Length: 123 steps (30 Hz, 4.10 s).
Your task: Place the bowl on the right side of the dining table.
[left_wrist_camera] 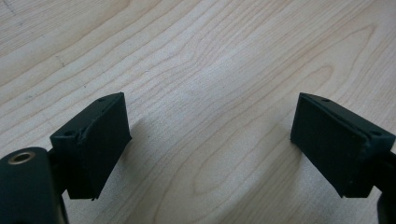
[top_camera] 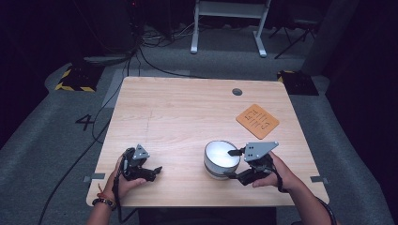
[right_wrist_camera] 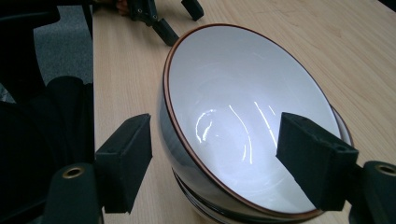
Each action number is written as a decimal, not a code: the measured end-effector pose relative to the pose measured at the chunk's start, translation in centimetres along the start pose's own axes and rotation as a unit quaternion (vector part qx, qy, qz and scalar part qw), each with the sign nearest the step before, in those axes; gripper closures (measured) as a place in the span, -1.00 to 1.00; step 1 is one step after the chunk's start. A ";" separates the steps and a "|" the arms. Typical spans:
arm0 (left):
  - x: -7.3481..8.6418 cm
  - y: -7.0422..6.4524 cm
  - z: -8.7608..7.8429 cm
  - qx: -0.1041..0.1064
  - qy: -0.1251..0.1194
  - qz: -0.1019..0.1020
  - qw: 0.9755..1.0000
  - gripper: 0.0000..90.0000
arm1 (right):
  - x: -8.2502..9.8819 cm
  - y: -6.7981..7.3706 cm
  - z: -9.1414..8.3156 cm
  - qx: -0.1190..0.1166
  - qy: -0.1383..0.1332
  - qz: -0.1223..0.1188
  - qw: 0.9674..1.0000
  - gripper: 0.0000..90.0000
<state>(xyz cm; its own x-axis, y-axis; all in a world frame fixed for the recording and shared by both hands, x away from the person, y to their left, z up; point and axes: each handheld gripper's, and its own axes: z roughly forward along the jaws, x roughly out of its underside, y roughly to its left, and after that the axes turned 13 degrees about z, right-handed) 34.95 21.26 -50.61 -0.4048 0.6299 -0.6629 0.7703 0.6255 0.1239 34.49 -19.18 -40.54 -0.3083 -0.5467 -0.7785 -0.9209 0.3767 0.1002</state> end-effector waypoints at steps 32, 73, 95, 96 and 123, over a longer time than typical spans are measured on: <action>0.0 0.0 0.0 0.000 0.000 0.000 1.000 -0.74 | -1.1 0.5 2.9 -0.078 0.053 -0.016 0.995 0.77; 0.0 0.0 0.0 0.000 0.000 0.000 1.000 -0.74 | -1.5 0.2 1.1 -0.099 0.005 -0.002 0.995 0.82; 0.0 0.0 0.0 0.001 0.001 0.000 1.000 -0.74 | -2.3 -0.6 -0.9 -0.074 -0.031 0.006 0.997 0.82; 0.0 0.0 0.0 0.001 0.001 0.000 1.000 -0.73 | -2.4 -0.7 -1.1 -0.071 -0.035 0.009 0.997 0.82; 0.0 0.0 0.0 0.001 0.001 0.000 1.000 -0.74 | -2.5 -5.0 -5.6 0.026 -0.086 0.036 0.995 0.82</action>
<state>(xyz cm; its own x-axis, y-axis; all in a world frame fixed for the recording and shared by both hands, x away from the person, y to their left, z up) 34.94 21.27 -50.58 -0.4060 0.6313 -0.6607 0.7713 0.6245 0.1228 38.56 -23.89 -35.64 -0.3237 -0.3819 -0.8657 -0.8827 0.4514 0.1309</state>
